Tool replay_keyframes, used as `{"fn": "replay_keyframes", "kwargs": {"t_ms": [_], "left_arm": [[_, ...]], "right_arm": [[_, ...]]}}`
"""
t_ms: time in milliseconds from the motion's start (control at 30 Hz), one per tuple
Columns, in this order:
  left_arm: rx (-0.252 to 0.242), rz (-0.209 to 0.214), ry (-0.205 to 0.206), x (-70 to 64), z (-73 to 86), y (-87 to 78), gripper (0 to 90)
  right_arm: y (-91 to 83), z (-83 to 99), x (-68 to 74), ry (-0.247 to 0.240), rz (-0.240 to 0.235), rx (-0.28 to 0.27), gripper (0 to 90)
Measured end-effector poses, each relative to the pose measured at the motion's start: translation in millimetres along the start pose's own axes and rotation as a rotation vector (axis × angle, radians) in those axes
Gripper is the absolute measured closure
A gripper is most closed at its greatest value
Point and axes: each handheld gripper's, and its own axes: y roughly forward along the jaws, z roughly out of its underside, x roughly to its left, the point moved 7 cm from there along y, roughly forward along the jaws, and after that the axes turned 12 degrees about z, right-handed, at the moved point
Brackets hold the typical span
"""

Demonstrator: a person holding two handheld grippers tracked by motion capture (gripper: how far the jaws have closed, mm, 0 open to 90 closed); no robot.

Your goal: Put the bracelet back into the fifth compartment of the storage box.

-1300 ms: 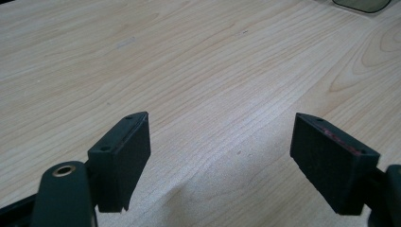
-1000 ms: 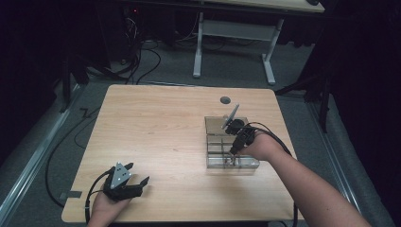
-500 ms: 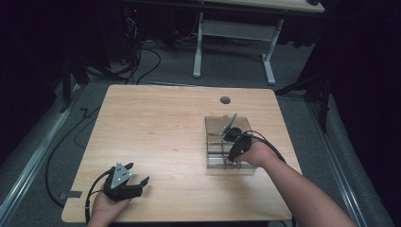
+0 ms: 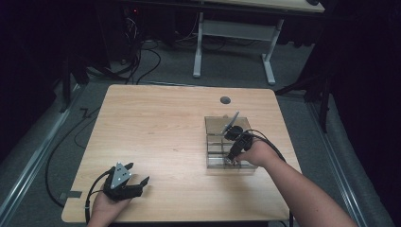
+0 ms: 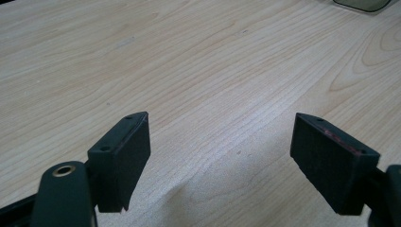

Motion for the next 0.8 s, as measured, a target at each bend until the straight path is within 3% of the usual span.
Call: {"fn": "replay_keyframes", "kwargs": {"t_ms": [33,67,167,200,233,500,633,800], "left_arm": [[0.0,0.0,0.0,0.0,0.0,0.0,21.2],[0.0,-0.001,0.0,0.1,0.0,0.0,21.2],[0.0,-0.001,0.0,0.0,0.0,0.0,21.1],[0.001,-0.001,0.0,0.1,0.0,0.0,21.1],[0.0,-0.001,0.0,0.1,0.0,0.0,21.1],[0.0,-0.001,0.002,-0.1,0.0,-0.1,21.1],[0.0,0.002,0.0,-0.1,0.0,0.0,21.1],[0.002,0.001,0.001,-0.1,0.0,0.2,21.1]], "right_arm": [[-2.6,0.5,-0.5,0.006,0.005,0.01,73.8],[-2.9,-0.6,-2.9,-0.019,0.008,-0.008,73.8],[-10.5,-1.1,-3.7,0.012,0.01,-0.006,73.6],[-11.7,-1.8,-6.6,-0.01,0.014,-0.021,73.5],[-14.7,-1.2,-5.5,0.019,0.016,-0.01,73.6],[-20.9,2.3,-7.7,0.004,0.019,-0.026,73.4],[-23.2,5.8,-6.5,0.033,0.022,-0.022,73.5],[-28.0,12.5,-5.4,0.034,0.025,-0.033,73.4]]}}
